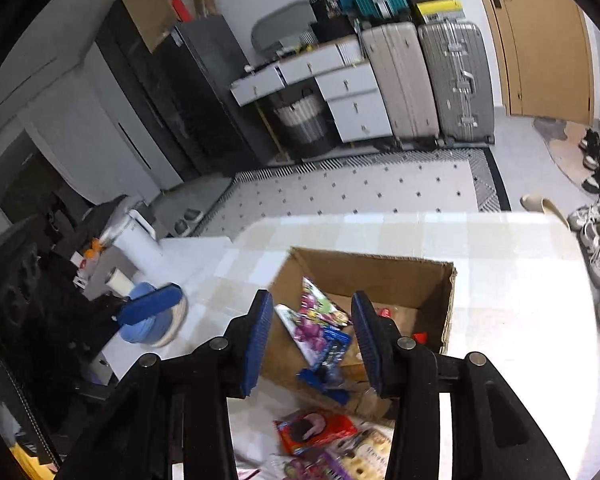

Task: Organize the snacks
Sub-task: 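Open both grippers to drop the cookie packet and bread roll into the box, then move both grippers back toward the snack pile on the table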

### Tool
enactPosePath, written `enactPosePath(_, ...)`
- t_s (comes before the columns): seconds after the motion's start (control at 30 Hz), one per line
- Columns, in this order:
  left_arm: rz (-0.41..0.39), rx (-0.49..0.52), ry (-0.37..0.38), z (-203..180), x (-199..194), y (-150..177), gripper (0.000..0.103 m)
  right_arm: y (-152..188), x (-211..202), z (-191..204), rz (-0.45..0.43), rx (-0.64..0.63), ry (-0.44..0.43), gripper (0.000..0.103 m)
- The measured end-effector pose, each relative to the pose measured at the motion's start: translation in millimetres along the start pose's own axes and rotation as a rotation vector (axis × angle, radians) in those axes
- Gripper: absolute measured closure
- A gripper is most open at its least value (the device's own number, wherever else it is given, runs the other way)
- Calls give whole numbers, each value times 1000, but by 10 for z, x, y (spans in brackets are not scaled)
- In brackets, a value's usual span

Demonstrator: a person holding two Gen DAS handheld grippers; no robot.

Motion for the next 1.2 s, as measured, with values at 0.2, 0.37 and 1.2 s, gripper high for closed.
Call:
enactPosePath(0.2,-66,13,6,-135,-714,9,24,33,-673,360,-95,-21,-35,53)
enactPosePath(0.37,-126,5,10,-233,-1369,110,21,241,-1295,673,-191,-85,-38,38)
enactPosePath(1.2,-231,-168,112,-211,-2763,2091,1,2256,-2204,477,-330,-27,83,12)
Point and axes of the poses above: each gripper's, at about its wrist camera, not at the fingertips, and x roughly the way its jaws point, z to its left, y to its underside, the point moved 5 cm from there along x, roughly the way its jaws point, and after that the axes turned 5 degrees about -y, right-handed, at the moved point
